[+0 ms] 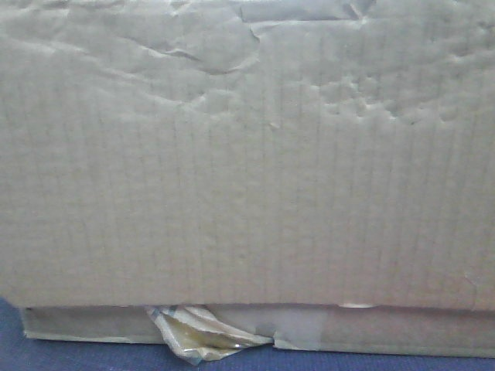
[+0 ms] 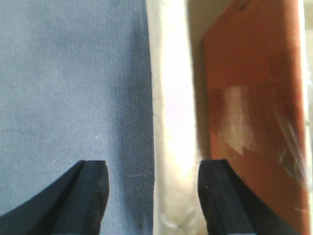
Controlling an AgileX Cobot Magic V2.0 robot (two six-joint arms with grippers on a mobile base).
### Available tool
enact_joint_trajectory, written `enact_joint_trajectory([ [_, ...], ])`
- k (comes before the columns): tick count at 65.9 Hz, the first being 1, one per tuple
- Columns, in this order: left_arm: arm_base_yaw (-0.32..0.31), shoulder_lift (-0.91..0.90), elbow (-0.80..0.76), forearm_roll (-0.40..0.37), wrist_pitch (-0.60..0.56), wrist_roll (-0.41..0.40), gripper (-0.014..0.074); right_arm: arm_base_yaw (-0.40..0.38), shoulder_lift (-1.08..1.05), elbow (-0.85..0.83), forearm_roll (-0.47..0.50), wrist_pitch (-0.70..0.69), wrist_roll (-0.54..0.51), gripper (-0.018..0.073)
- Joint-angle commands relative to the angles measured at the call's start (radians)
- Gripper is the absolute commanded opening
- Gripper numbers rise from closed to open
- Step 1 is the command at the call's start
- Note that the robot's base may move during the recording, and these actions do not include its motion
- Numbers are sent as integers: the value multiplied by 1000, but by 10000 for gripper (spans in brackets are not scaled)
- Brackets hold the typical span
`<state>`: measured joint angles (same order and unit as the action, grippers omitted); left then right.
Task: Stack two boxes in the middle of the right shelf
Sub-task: 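Close both grippers on the cardboard walls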
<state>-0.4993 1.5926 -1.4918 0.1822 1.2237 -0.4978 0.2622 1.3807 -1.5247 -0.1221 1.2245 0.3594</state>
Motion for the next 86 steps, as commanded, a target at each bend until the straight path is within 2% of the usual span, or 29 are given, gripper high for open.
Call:
enact_joint_trajectory([
  [1, -2, -13, 1, 7, -3, 1, 316, 1, -2, -7, 12, -3, 3, 329],
  [16, 4, -13, 1, 7, -3, 1, 316, 1, -2, 50, 23, -3, 3, 264],
  [38, 8, -13, 1, 7, -3, 1, 316, 6, -2, 140, 91, -3, 12, 267],
  [52, 8, -13, 1, 7, -3, 1, 316, 56, -2, 140, 89, -3, 52, 267],
  [59, 8, -13, 1, 7, -3, 1, 316, 72, 5, 141, 50, -3, 108, 267],
  [86, 8, -13, 1, 7, -3, 1, 316, 72, 11, 209, 47, -3, 108, 267],
])
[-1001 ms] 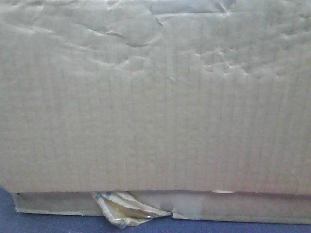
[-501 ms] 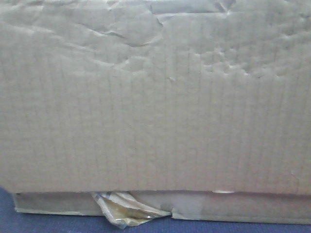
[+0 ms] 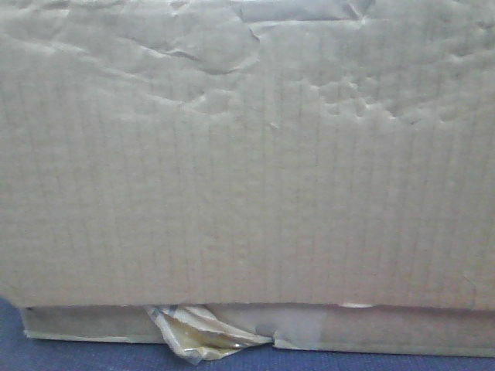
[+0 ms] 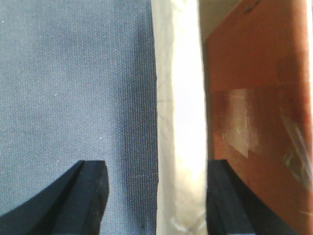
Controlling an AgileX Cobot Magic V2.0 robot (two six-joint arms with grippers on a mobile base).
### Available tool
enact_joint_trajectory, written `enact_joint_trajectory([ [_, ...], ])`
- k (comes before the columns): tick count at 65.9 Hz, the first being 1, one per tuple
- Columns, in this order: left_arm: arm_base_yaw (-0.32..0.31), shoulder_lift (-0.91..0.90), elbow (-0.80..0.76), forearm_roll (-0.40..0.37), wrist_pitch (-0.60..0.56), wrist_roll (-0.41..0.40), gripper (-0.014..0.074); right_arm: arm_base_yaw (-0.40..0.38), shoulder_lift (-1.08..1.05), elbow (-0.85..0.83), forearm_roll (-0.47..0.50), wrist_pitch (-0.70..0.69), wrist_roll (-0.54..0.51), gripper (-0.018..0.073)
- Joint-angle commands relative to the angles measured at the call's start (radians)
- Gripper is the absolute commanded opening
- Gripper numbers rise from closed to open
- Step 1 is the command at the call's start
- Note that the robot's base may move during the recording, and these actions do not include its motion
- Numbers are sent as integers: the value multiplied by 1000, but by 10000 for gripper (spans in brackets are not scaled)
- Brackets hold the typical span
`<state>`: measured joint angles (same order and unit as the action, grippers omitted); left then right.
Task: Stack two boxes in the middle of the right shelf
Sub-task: 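Close both grippers on the cardboard walls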
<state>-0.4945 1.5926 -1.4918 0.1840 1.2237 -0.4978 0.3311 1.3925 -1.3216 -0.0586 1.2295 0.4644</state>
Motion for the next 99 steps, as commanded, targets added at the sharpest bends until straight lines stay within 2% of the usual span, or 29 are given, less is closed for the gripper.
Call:
enact_joint_trajectory([
  [1, 4, -13, 1, 5, -3, 1, 316, 3, -1, 6, -16, -8, 3, 267],
  [51, 4, -1, 1, 3, -3, 1, 316, 3, 16, 8, -14, -8, -70, 265],
  [57, 4, -1, 1, 3, -3, 1, 311, 3, 16, 8, -14, -8, -70, 226],
  [60, 4, -1, 1, 3, -3, 1, 292, 3, 16, 8, -14, -8, -70, 179],
  [63, 4, -1, 1, 3, -3, 1, 225, 3, 16, 8, -14, -8, -64, 99],
  [67, 4, -1, 1, 3, -3, 1, 98, 3, 18, 8, -14, -8, -54, -5],
  [71, 4, -1, 1, 3, -3, 1, -44, 3, 19, 8, -26, -8, -30, -157],
  [73, 4, -1, 1, 3, -3, 1, -115, 3, 19, 8, -37, -8, -16, -165],
  [83, 0, -6, 1, 31, -3, -43, -111, 3, 19, 6, -102, -8, 30, -158],
  [91, -13, -43, 1, 135, -3, -114, -111, 18, -11, 4, -144, -8, 54, -159],
  [99, -17, -98, -3, 194, -7, -141, -111, 34, -59, -12, -158, -115, 60, -159],
])
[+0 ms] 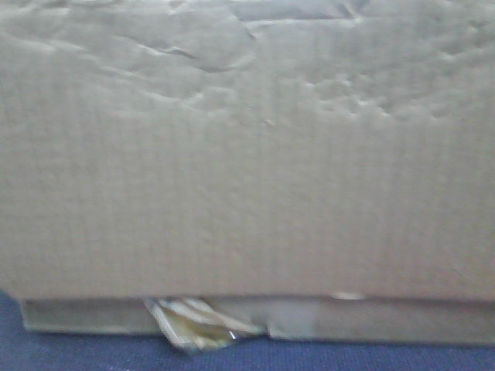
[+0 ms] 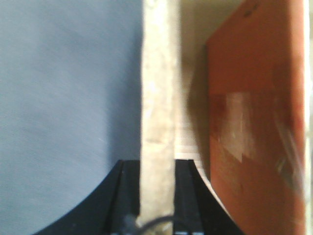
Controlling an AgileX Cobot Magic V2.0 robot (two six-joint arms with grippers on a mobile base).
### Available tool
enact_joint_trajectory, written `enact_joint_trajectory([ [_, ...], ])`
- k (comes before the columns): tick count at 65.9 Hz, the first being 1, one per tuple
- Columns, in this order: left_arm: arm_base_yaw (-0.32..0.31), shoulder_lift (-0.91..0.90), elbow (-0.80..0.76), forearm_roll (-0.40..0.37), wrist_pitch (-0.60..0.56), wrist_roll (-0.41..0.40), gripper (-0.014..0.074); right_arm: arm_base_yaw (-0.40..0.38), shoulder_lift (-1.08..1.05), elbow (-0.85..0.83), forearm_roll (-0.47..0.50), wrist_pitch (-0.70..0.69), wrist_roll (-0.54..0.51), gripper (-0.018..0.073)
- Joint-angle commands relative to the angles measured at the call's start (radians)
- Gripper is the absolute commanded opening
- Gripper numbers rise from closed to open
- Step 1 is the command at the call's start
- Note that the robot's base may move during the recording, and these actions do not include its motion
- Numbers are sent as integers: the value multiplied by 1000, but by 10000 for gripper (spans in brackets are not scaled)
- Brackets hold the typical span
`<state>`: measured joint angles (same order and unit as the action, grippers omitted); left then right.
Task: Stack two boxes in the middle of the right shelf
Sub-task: 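Close both grippers on the cardboard walls, then lift the box off the workbench with both grippers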
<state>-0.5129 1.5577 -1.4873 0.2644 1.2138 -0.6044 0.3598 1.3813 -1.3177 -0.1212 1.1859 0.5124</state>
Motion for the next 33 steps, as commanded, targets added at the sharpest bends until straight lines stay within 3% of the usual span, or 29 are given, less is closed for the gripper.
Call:
enact_joint_trajectory([
  [1, 2, -70, -10, 114, -3, -34, -111, 8, -52, -18, -99, -90, 12, -159],
  [17, 2, -104, -130, 237, -48, -34, -111, 10, -55, -114, -200, -205, 12, -159],
  [33, 2, -104, -222, 297, -220, -25, -111, 8, -30, -242, -262, -309, 12, -159],
])
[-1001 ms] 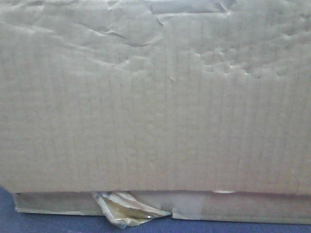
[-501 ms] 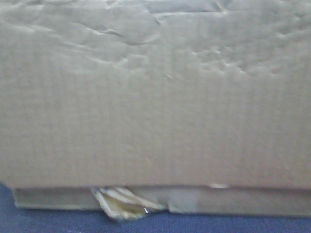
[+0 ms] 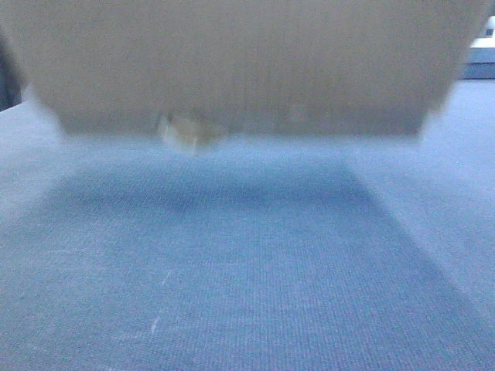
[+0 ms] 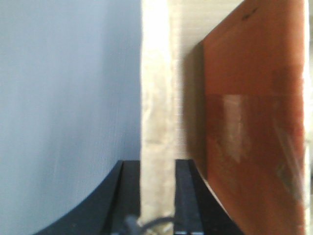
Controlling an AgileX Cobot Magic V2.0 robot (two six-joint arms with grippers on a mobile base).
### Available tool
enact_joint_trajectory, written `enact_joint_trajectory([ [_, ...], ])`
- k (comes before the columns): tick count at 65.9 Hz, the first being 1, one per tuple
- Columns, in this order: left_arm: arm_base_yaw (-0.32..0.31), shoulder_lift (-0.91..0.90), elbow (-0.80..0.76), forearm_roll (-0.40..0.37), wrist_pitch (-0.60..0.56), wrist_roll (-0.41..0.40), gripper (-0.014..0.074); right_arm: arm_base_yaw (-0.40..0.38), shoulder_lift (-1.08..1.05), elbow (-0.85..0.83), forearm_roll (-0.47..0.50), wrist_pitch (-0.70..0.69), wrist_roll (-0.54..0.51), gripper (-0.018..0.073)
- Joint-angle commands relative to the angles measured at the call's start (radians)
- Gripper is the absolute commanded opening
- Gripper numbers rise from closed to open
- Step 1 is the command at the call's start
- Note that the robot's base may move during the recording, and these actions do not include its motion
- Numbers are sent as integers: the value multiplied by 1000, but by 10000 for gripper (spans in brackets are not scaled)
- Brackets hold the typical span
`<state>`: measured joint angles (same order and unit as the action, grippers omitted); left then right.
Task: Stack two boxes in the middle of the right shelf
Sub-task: 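Lift the box off the workbench with both grippers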
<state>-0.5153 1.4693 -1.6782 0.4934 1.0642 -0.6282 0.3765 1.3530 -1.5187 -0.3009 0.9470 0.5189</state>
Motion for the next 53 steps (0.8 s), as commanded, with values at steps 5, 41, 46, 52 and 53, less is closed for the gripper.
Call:
enact_joint_trajectory([
  [5, 10, -16, -32, 84, -149, -2, -111, -9, 8, -63, -95, -119, 6, -159],
  [41, 113, -7, -30, 53, -348, -2, -111, -39, 73, -74, -125, -274, 85, -159],
  [46, 113, -6, -30, 34, -348, -2, -111, -39, 73, -74, -137, -274, 85, -159],
  [52, 113, -5, -30, 23, -343, -2, -111, -39, 73, -74, -164, -272, 85, -159],
  [53, 113, -5, -30, 23, -343, -2, -111, -39, 73, -74, -171, -268, 85, -159],
])
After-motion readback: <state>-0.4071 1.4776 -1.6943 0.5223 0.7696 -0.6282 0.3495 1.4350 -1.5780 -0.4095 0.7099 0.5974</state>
